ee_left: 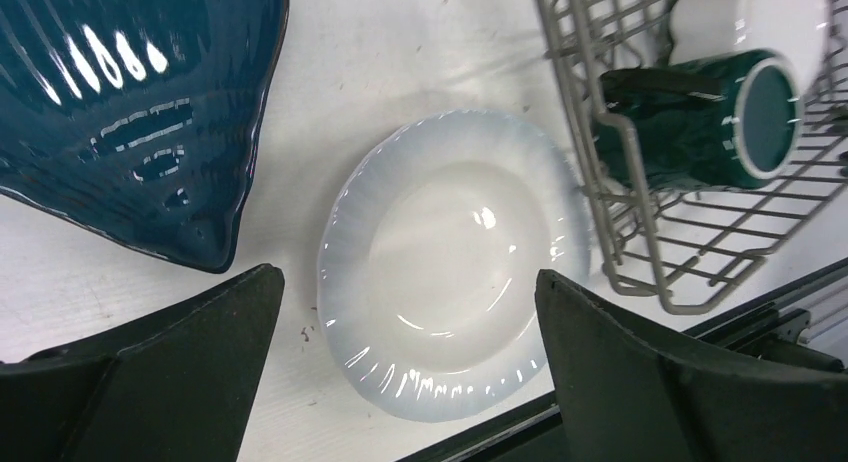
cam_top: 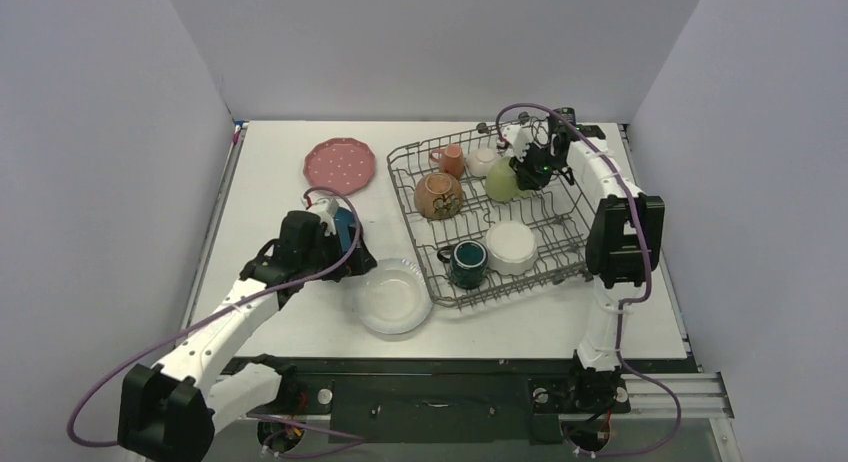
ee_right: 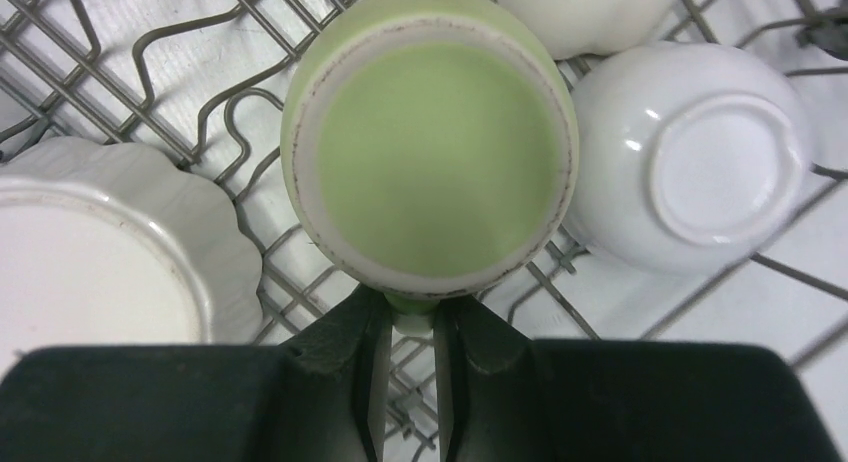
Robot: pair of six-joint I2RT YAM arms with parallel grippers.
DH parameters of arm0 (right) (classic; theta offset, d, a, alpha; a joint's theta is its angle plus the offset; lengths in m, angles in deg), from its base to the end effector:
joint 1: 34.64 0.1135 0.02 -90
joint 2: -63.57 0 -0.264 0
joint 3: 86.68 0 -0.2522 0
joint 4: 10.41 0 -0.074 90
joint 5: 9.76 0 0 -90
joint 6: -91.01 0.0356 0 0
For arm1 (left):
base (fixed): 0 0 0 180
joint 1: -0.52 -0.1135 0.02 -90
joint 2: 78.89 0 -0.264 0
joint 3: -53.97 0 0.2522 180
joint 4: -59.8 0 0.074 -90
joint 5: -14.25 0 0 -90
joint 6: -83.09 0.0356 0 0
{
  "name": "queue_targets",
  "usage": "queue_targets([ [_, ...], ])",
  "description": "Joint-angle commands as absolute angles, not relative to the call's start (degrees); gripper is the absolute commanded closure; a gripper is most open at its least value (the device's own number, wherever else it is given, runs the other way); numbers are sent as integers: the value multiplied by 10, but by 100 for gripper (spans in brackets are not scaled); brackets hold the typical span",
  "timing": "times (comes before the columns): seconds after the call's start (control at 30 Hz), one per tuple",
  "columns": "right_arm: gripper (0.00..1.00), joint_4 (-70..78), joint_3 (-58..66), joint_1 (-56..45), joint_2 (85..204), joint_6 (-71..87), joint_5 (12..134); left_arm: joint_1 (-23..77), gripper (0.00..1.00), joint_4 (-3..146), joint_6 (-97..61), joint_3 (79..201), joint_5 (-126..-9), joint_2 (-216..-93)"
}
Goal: Unload the mixed dishes from the dish rack
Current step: Pick up the cup from the dish rack.
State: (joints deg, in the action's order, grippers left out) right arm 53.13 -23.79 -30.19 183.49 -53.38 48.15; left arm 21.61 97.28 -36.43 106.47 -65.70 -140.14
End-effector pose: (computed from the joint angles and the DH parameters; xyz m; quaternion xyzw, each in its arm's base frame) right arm 0.4426 0.0534 0.2345 -0.5114 0.7915 0.1621 0.2927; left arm 0.2009 -0.0841 0.2278 -0.0354 0.9243 -0.2322 0.3009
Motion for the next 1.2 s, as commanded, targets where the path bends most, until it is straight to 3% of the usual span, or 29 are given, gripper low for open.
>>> queue_targets([
  [0.0,100,484,-234,-316,1720,-518,419,208,4,907,-366,1062,-664,-1327],
  [0.13,100,462,-211,-320,1686,-482,391,176,4,829,-389,1034,-597,-1291],
  [0.27,100,451,-194,-321,1651,-426,364,145,3,654,-447,1002,-459,-1286],
  [0.47,100,432,-159,-320,1588,-250,298,145,4,414,-563,994,-393,-1337],
  [0.97,100,311,16,-293,1440,57,142,288,4,-7,-794,1069,-477,-1619],
  [1.17,100,260,70,-276,1409,128,130,321,4,-81,-855,1085,-516,-1695],
])
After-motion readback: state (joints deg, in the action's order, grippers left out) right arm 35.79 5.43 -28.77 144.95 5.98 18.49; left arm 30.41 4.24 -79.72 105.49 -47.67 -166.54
